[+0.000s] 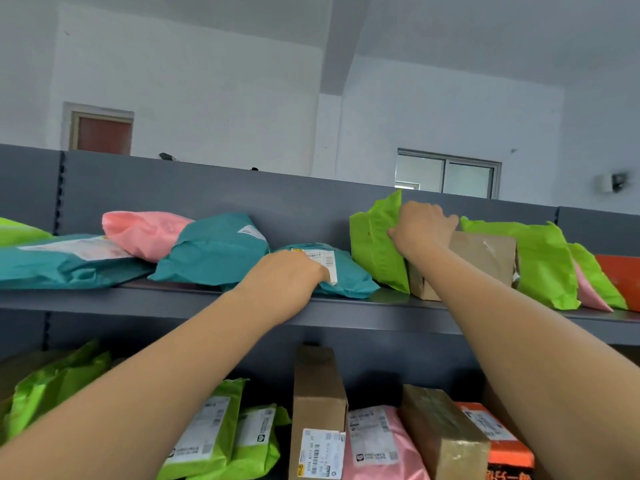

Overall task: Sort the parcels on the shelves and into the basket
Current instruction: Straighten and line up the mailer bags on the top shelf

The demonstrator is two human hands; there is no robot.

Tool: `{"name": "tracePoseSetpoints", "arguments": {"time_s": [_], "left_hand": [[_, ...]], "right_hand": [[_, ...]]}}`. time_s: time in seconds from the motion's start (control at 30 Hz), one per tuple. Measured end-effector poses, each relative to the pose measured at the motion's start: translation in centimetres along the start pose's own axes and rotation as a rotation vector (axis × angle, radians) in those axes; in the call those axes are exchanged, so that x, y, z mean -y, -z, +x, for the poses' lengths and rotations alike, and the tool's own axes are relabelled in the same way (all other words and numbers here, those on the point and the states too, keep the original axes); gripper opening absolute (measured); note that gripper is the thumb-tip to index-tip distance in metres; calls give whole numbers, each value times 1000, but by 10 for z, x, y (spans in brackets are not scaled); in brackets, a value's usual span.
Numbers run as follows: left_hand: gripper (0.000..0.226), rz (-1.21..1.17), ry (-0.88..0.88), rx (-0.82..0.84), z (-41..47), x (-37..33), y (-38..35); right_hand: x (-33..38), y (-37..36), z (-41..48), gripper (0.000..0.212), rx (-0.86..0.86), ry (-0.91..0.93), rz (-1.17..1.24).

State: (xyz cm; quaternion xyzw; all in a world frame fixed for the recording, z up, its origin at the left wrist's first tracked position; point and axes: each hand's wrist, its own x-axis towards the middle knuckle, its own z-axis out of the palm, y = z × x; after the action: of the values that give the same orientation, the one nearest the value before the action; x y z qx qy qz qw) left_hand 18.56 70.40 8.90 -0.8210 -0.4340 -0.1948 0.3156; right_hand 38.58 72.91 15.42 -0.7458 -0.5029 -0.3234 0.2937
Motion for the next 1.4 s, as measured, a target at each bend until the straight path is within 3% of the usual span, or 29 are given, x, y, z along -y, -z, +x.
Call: {"name": "tracePoseSetpoints", "arguments": {"time_s": [0.13, 0.23, 0.33, 0.43, 0.53, 0.6, 0.67, 0.8, 0.87, 0.97, 1.03, 1.13, 1.23, 1.3, 1.4], "left_hand": [[36, -91, 22, 20, -1, 1, 3], [92, -384, 154, 101, -2, 2, 4], [120, -940, 339, -67, 2, 1, 7], [89, -1369, 530, -184, 10, -4, 17], [87, -1591, 699, -170, 12, -4, 22], [84, -1523, 717, -111, 10, -5, 20], [92, -1373, 732, -36, 9, -8, 16], [104, -1148, 689, 4, 4, -22, 15], [94, -1062, 680, -32, 3, -29, 16], [90, -1090, 669, -86, 0, -35, 17], [89, -1215, 665, -79, -2, -33, 15], [71, -1264, 621, -86, -8, -32, 12], [48, -1303, 532, -194, -11, -38, 14], [51, -1300, 530, -297, -10, -38, 17], [58, -1251, 578, -404, -5, -37, 26]], "right_hand": [[-7, 7, -10, 9, -84, 27, 255], [-12, 25, -28, 13, -215, 109, 468], [-15, 31, -60, 2, -427, 442, 484], [-20, 20, -91, 34, -413, 834, 373], [-29, 0, -109, 27, -219, 988, 470], [-35, -11, -116, 11, -95, 975, 548], [-41, -17, -118, 9, -28, 950, 595], [-46, -21, -127, 9, -44, 955, 658], [-48, -20, -132, 12, -91, 959, 663], [-50, -23, -138, 21, -147, 947, 673], [-50, -22, -138, 12, -66, 887, 741], [-55, -9, -132, 22, 81, 718, 940], [-67, 10, -117, 31, -102, 587, 924], [-78, 16, -102, 39, -235, 497, 813], [-96, 23, -84, 59, -237, 293, 654]]}}
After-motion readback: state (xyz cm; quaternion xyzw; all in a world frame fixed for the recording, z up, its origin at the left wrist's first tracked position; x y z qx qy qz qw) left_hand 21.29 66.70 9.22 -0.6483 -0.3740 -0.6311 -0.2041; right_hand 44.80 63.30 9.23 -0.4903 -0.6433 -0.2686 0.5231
